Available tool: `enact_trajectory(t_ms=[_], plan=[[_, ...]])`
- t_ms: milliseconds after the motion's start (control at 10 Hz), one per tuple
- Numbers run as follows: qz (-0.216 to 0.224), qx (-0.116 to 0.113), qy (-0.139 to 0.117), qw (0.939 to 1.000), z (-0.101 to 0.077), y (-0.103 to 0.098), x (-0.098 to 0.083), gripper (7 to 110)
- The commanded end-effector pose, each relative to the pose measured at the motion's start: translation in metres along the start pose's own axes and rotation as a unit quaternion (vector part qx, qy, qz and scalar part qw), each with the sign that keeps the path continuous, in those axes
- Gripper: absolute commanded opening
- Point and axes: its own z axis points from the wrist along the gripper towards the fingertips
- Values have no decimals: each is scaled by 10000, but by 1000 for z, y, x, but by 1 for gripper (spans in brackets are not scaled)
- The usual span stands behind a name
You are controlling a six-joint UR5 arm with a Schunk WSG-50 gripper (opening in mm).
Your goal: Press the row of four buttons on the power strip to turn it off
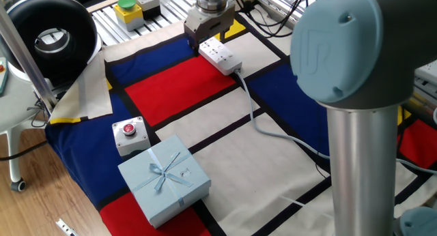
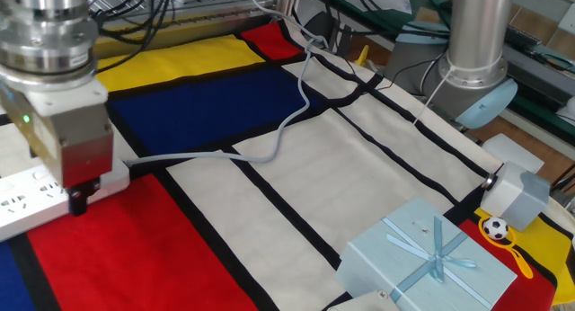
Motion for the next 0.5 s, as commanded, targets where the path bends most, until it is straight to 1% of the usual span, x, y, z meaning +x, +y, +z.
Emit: enact_trajectory(t_ms=[0,400], plan=[[99,-101,-14,9999,10,6,-6,22],[117,-147,10,9998,14,5,-3,22]])
